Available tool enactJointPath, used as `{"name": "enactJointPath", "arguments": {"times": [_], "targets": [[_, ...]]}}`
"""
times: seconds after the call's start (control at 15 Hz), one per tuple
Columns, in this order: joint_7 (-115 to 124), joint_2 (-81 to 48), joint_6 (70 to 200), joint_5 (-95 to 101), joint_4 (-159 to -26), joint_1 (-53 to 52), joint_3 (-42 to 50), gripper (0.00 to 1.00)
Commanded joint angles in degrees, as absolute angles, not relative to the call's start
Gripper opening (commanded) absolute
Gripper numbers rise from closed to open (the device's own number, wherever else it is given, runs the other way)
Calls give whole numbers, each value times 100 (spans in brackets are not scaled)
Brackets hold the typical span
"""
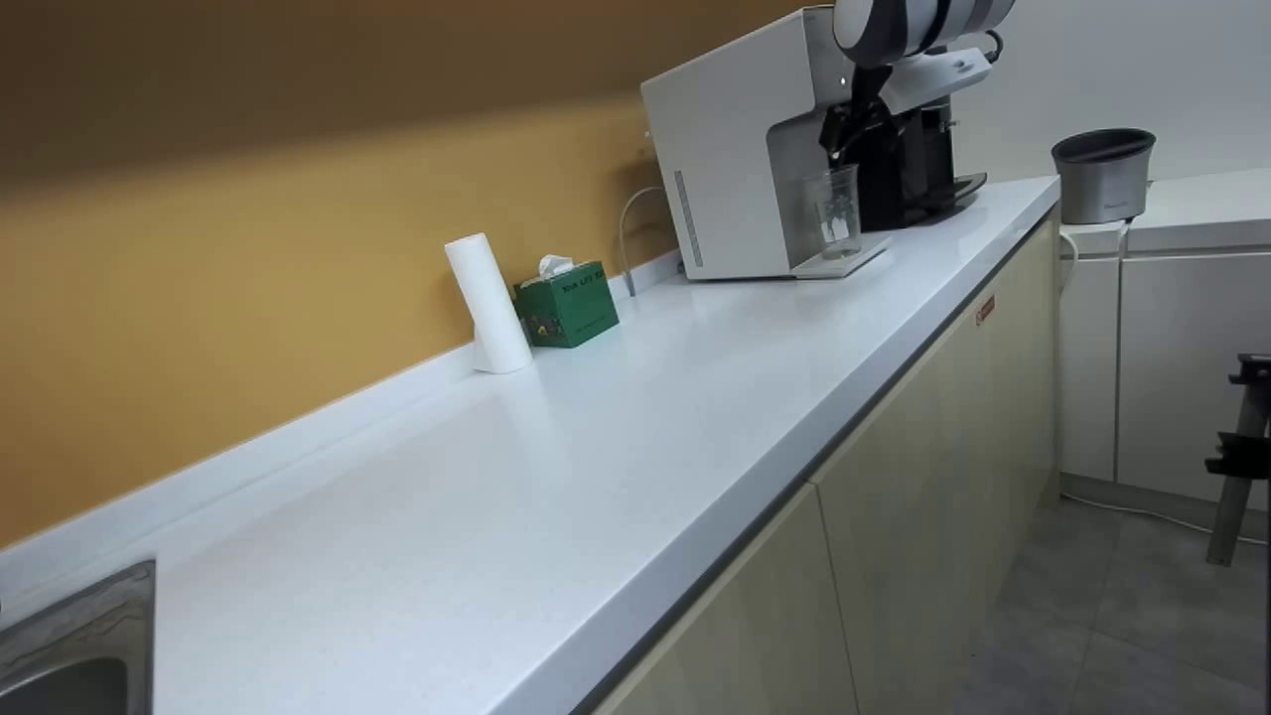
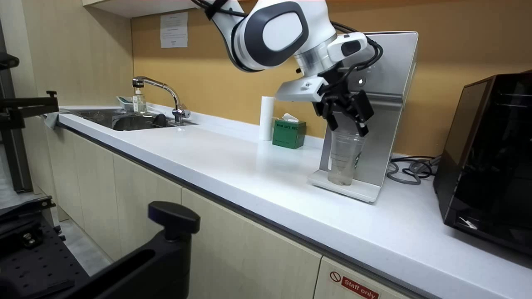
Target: Remove the cup from the dispenser
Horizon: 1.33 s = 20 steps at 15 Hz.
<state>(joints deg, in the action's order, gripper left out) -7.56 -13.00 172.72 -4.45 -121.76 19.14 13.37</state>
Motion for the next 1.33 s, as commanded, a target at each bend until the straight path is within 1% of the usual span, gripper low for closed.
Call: {"name": "enactJointPath", "arguments": {"times": [0.0, 0.47, 0.93, 1.27], "targets": [[-680, -1544, 17348, -360, -11873, 1864, 1408, 100], [-444, -1886, 17519, -182, -11506, 1744, 1538, 100], [-528, -1831, 17704, -265, -11485, 1829, 1422, 100], [-410, -1873, 17716, -253, -11435, 1790, 1568, 100]]}}
